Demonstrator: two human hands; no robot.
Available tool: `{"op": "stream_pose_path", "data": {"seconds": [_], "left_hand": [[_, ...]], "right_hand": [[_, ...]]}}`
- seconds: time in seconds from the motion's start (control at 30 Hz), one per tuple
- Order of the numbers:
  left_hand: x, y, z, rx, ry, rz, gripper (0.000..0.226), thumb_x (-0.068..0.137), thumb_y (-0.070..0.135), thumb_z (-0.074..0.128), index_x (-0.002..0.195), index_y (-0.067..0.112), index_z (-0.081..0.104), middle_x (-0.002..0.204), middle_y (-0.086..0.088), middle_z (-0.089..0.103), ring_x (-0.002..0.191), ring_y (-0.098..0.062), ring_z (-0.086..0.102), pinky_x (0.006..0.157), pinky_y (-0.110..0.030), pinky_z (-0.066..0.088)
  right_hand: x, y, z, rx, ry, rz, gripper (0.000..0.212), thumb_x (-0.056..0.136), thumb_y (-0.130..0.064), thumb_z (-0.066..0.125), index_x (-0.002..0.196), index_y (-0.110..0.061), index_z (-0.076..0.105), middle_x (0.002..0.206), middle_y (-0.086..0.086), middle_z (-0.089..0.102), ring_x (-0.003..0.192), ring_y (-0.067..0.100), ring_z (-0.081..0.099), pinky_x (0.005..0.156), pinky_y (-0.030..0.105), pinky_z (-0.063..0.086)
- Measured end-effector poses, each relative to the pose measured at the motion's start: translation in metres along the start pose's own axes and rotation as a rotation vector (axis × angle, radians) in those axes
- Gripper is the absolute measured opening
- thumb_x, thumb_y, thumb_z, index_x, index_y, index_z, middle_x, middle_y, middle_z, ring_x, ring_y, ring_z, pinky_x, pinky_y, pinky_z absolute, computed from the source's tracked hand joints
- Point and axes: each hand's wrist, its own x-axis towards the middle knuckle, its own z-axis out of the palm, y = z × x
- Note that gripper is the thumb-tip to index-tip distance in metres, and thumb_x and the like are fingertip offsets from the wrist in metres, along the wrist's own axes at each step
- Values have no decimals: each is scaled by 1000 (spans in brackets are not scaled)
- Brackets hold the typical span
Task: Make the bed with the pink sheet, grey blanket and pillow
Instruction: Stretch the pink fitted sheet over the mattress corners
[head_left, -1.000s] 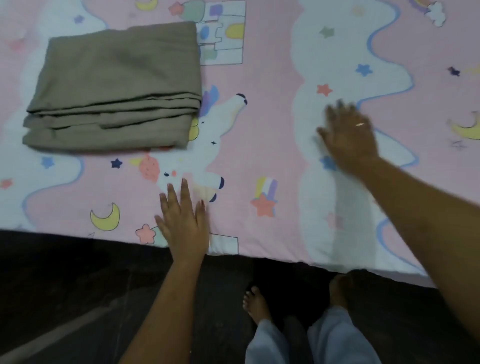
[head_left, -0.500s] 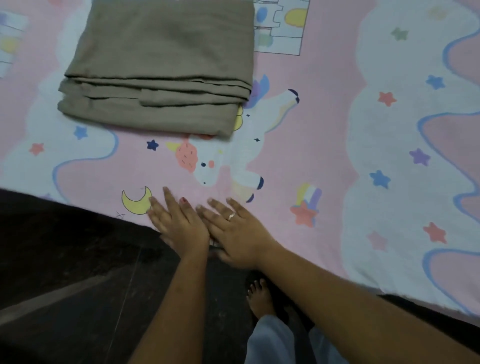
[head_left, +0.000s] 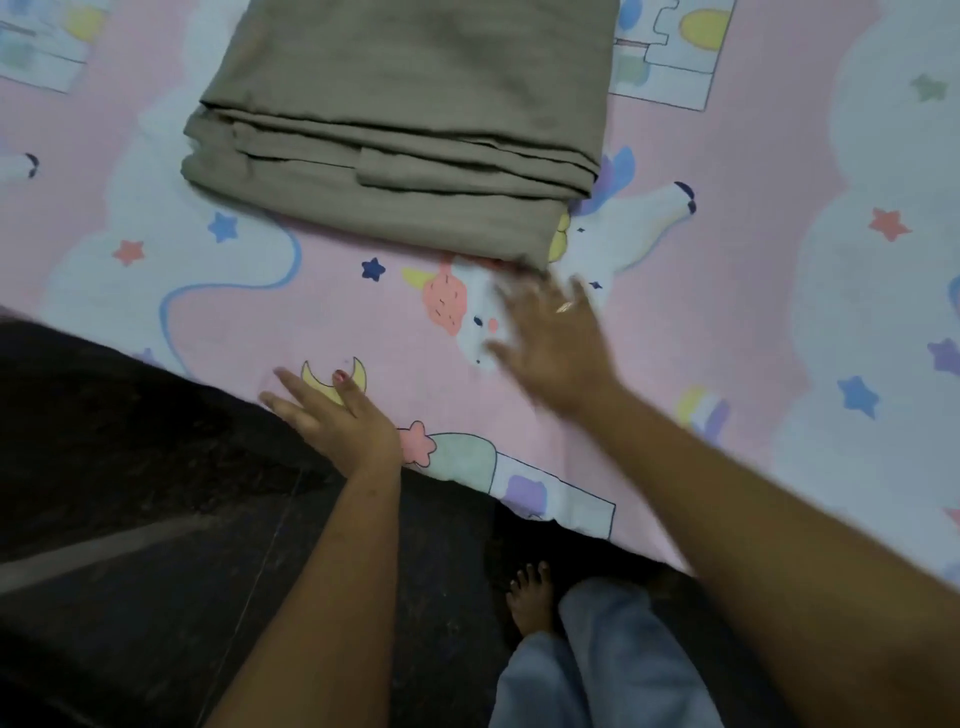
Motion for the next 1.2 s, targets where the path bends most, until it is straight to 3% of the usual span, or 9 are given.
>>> {"op": "stream_pose_path", "data": {"seconds": [0.13, 0.27, 0.4, 0.5, 0.6, 0.8, 0.9, 1.03, 1.2], "left_hand": [[10, -8, -12, -404, -15, -284, 56, 103, 35, 31, 151, 30, 3, 154, -4, 25, 130, -21, 41, 101, -29, 37], [24, -21, -32, -544, -158, -591, 47, 102, 42, 25, 136, 16, 44, 134, -4, 54, 114, -24, 55, 91, -36, 46], [30, -24, -51, -558, -158, -680, 51, 102, 44, 26, 145, 19, 30, 147, -2, 41, 131, -28, 44, 97, -48, 42], [37, -14, -55, -470, -53, -561, 54, 100, 43, 33, 150, 29, 17, 155, -2, 23, 137, -26, 33, 107, -49, 35], [47, -9, -55, -50, 27, -67, 60, 98, 31, 43, 151, 22, 15, 158, -8, 11, 143, -29, 17, 115, -40, 17], [87, -24, -56, 555, -254, 532, 54, 98, 44, 35, 149, 33, 21, 159, -2, 8, 146, -24, 4, 111, -59, 10], [112, -39, -76, 685, -259, 599, 55, 97, 49, 28, 149, 34, 18, 159, -1, 11, 146, -25, 9, 110, -59, 14], [164, -43, -127, 740, -283, 401, 58, 99, 37, 35, 151, 33, 10, 160, 2, 0, 146, -21, -3, 112, -58, 8], [251, -17, -197, 748, -225, 413, 56, 99, 29, 40, 150, 24, 18, 159, -2, 5, 146, -23, -3, 112, -59, 8]], "right_hand": [[-37, -102, 13, 86, -72, -331, 68, 89, -54, 21, 144, -20, 39, 151, 1, 38, 140, 25, 31, 114, 46, 15], [-36, -110, 12, 155, -185, -689, 53, 98, -41, 33, 145, -17, 38, 152, 2, 35, 142, 24, 28, 116, 42, 12], [-3, -49, -4, 233, -90, -292, 71, 88, -51, 20, 145, -12, 36, 151, 8, 36, 141, 26, 30, 114, 35, 19], [12, 0, -17, 121, -65, -27, 77, 85, -56, 9, 150, -18, 25, 150, 3, 35, 139, 23, 31, 115, 37, 14], [17, -5, -12, 41, -58, 85, 77, 85, -59, 3, 151, -23, 20, 150, 0, 33, 140, 22, 26, 117, 41, 5], [38, -89, 7, 47, 6, 261, 64, 97, -57, 19, 152, -24, 14, 158, 6, 18, 146, 27, 11, 117, 45, -1], [47, -154, 24, 17, 3, 184, 65, 96, -58, 22, 152, -25, 16, 159, 0, 16, 147, 23, 9, 117, 47, 3], [51, -273, 39, 73, -22, -33, 68, 89, -57, 30, 145, -19, 39, 151, 5, 37, 140, 29, 32, 113, 51, 20], [83, -337, 18, 205, -170, -391, 59, 98, -46, 39, 150, -20, 25, 157, 3, 24, 145, 21, 18, 117, 39, 9]]}}
